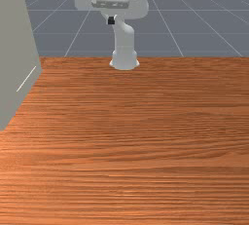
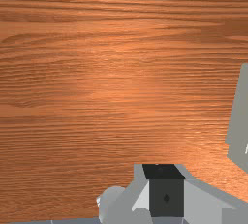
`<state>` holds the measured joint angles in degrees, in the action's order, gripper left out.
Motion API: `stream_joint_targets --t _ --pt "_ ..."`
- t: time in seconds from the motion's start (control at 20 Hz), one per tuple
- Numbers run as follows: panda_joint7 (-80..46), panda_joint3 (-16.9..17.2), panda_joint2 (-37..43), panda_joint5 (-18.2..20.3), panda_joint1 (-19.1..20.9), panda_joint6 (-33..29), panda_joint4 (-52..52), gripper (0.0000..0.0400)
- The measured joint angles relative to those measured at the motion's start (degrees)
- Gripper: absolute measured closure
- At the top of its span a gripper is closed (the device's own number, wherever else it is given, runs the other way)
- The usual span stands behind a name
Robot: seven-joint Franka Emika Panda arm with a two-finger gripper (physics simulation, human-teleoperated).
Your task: Open the drawer
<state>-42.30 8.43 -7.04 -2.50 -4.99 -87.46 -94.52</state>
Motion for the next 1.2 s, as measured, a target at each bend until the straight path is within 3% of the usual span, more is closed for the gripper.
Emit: stream_joint_targets --t 0.3,0.35,0.4,0.45,0.55,0.75,1.2 --pt "-0.67 2.49 2.47 -1.96 2.05 5.45 14.81 0.04" --pt "-0.68 2.92 2.43 -3.57 2.48 5.9 16.99 0.0243" --pt "-0.7 3.42 2.3 -5.26 2.8 6.15 19.01 0.0148" --pt "-0.76 4.03 2.22 -6.32 3.27 6.25 20.57 0.009" --pt "-0.83 5.42 1.95 -7.42 4.63 6.45 23.3 0.0033" --pt "-0.37 7.97 1.6 -8.45 7.32 5.9 27.63 0.0004" --pt "0.32 11.85 0.55 -9.67 12.15 0.33 28.38 0.0"
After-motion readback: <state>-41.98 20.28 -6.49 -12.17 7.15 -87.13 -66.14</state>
